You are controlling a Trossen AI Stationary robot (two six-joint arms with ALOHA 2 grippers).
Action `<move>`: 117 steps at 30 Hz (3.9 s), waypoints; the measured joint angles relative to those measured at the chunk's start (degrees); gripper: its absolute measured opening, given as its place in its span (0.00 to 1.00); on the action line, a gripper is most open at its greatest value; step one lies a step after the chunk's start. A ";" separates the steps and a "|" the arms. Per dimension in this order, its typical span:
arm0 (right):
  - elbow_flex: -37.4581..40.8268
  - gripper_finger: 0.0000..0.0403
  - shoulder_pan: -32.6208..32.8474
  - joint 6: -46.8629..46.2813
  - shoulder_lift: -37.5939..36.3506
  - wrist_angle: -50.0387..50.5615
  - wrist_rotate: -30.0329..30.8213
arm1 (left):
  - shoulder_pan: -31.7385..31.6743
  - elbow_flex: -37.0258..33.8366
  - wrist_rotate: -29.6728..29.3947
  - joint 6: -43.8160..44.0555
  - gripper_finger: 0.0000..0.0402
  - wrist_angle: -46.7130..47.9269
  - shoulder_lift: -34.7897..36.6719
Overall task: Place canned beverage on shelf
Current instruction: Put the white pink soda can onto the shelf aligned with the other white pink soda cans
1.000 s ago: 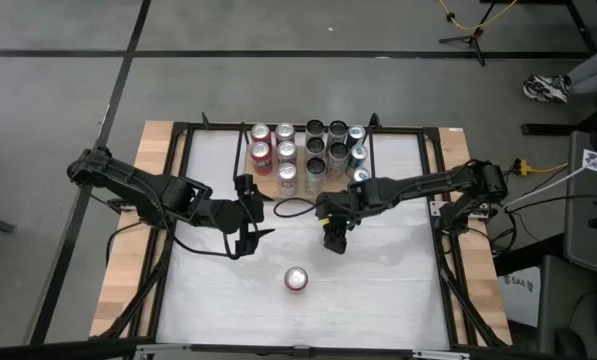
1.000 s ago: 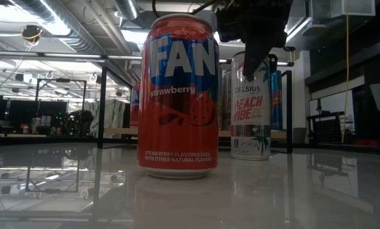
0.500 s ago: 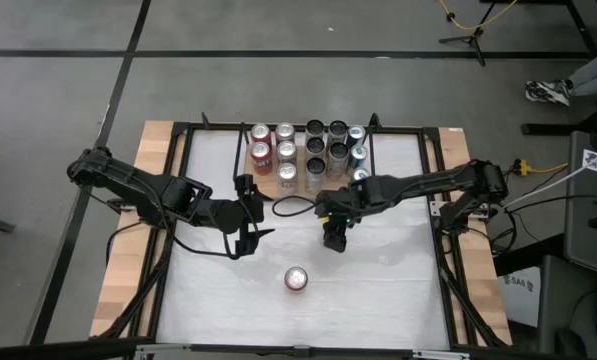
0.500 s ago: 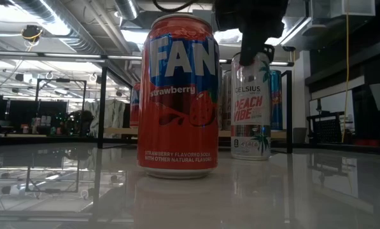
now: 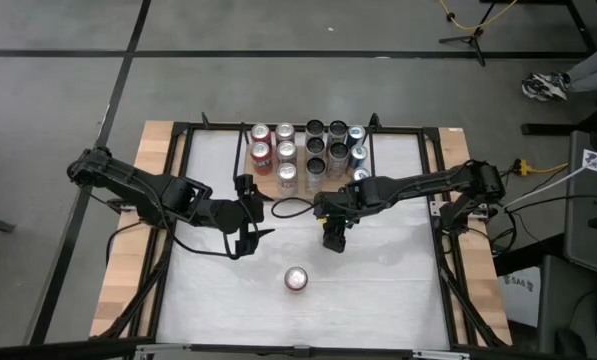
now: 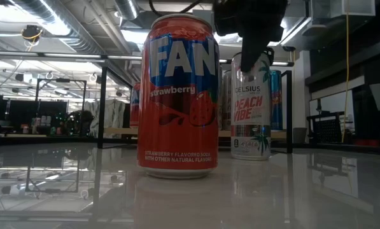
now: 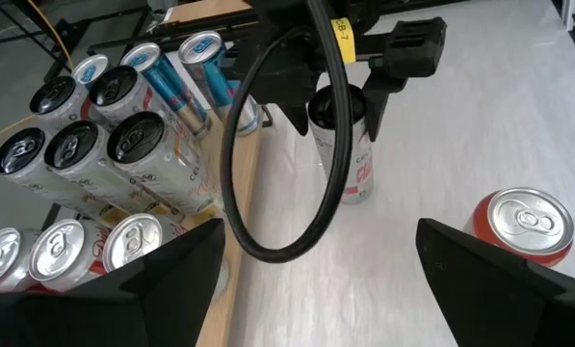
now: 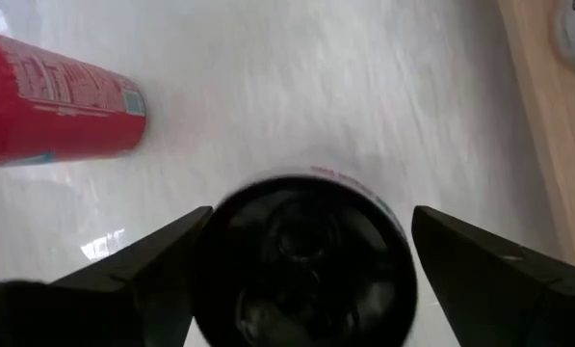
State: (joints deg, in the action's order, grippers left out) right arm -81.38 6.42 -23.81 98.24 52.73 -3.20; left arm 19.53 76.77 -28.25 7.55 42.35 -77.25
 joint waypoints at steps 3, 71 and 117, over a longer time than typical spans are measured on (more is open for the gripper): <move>0.00 0.86 0.00 0.04 0.69 -0.15 -0.07 | 0.01 0.00 0.00 -0.01 0.83 -0.04 0.00; -12.42 0.64 -19.21 34.60 0.65 14.37 -0.23 | 0.00 0.00 0.00 -0.15 0.83 -0.02 0.00; -11.50 0.65 -19.21 35.24 0.65 12.89 2.38 | 0.01 0.00 0.00 -0.15 0.83 -1.01 0.00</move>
State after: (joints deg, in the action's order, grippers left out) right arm -92.88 -12.80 11.42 98.89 65.63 -0.82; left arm 19.54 76.77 -28.25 7.40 41.34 -77.25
